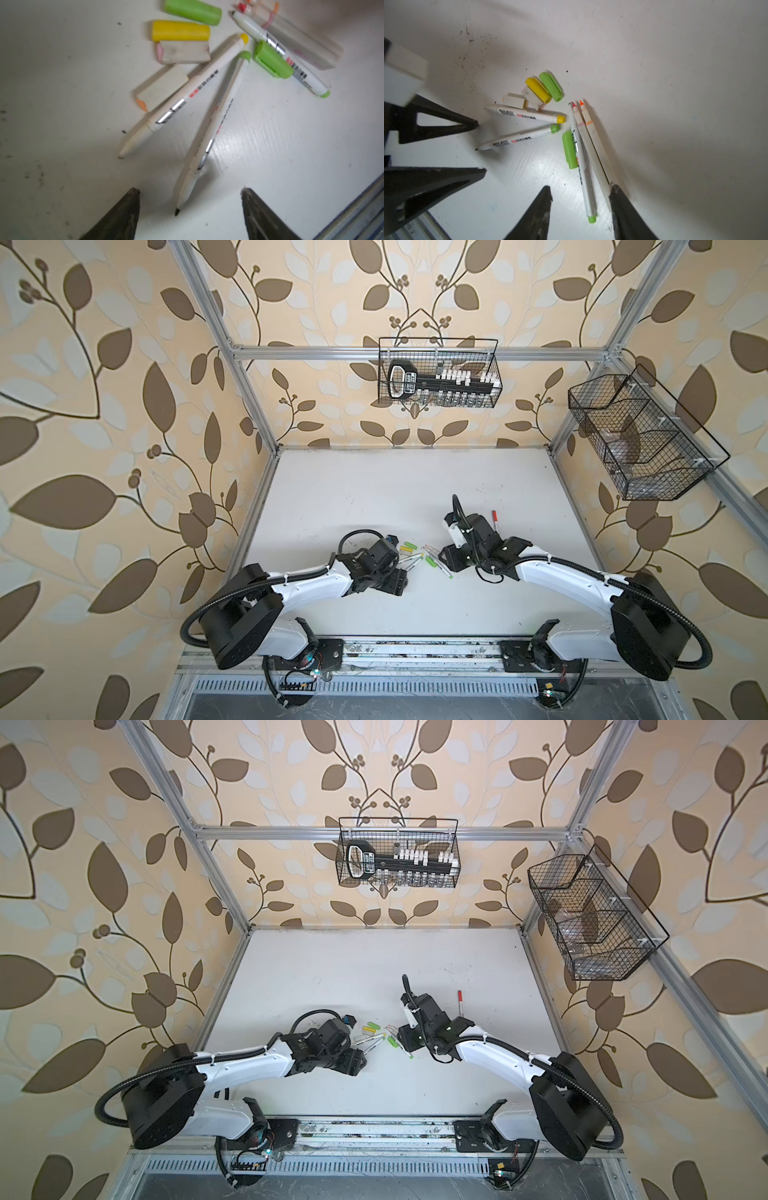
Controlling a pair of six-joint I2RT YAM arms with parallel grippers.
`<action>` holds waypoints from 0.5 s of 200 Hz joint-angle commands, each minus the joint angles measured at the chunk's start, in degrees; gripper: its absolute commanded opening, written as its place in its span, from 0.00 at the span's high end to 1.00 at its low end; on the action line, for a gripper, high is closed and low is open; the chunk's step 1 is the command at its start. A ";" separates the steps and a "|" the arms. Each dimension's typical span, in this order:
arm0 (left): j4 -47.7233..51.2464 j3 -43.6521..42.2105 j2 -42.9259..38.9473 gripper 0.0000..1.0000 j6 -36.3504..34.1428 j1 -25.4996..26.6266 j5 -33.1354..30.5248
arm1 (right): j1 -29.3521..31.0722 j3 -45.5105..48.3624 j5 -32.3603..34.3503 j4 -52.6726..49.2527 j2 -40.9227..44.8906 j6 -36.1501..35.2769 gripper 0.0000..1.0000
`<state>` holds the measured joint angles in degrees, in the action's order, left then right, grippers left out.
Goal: Insert the pens into the pen caps
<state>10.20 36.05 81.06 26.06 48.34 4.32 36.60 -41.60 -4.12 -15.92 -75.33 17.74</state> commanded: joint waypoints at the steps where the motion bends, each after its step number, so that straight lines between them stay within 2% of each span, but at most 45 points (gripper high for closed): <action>1: -1.31 3.85 3.65 0.24 -1.80 1.38 -0.25 | -0.95 1.09 -2.59 0.11 2.02 -1.07 0.52; 58: -1.23 6.31 6.88 0.25 -2.26 2.11 0.70 | -2.93 2.77 -4.19 -0.16 4.93 -1.37 0.52; 100: -0.62 7.74 8.93 0.32 -3.53 2.33 -0.43 | -4.03 2.85 -5.00 -1.00 4.99 -2.57 0.53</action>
<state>8.29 41.60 87.99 24.25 49.95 4.25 33.17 -39.51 -7.68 -16.12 -71.16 16.71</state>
